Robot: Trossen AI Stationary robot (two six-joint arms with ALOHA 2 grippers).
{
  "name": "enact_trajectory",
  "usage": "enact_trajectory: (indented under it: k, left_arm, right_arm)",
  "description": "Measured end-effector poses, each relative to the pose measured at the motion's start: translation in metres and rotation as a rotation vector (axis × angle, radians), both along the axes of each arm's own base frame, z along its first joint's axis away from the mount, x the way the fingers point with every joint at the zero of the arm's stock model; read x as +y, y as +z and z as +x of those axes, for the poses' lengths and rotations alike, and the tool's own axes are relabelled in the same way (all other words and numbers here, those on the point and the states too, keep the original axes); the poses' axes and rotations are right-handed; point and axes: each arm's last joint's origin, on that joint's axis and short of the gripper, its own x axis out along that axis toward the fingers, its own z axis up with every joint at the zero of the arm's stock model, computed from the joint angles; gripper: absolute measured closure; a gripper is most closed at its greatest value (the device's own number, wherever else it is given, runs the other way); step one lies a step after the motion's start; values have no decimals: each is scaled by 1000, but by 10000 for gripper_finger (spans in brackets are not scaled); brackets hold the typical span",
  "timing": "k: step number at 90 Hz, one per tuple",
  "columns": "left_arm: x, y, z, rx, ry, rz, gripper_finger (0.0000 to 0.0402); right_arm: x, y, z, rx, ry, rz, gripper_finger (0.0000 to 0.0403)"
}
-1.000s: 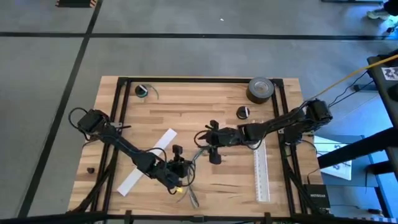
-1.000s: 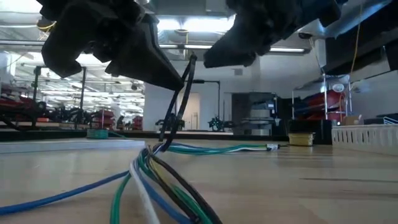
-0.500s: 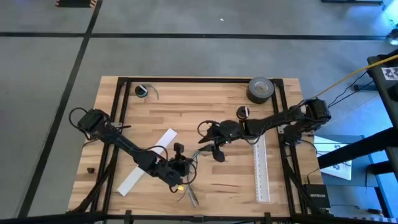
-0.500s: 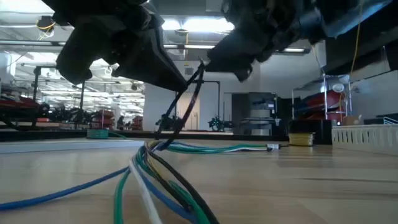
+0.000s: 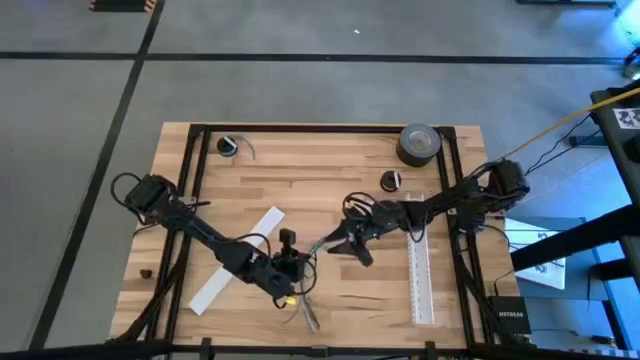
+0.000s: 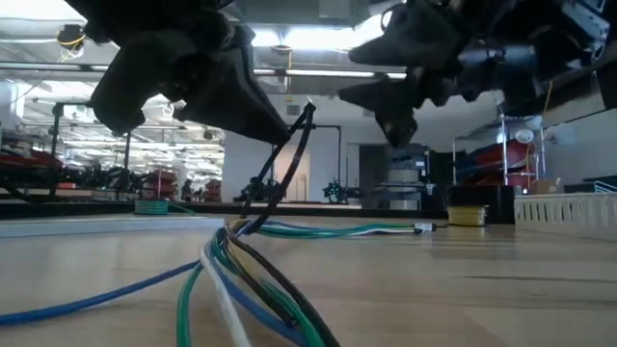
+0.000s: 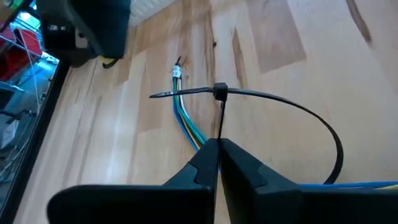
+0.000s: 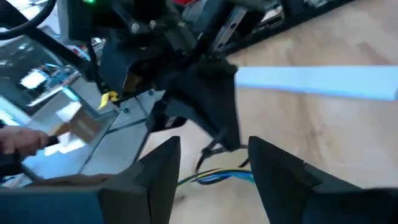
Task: Ziptie cables
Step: Wrap the cable wires using the black zip tie
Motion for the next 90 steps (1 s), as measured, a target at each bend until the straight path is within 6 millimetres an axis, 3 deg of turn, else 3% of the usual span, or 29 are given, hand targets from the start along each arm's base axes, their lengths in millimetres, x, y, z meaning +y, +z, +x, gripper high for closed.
enact_trajectory:
  k: [14,27,56,79,90]
  left_arm:
    - [0,0,0,1,0,1,402]
    - [0,0,0,3,0,2,402]
    - [0,0,0,6,-1,3,402]
    - [0,0,0,4,-2,4,402]
    - [0,0,0,6,-1,3,402]
  right_arm:
    - [3,-16,9,40,65,20,207]
    - [9,-12,22,-38,111,54,205]
    - [14,-19,39,-20,133,52,206]
    - [13,-22,39,15,114,41,256]
    - [13,-24,38,57,114,68,262]
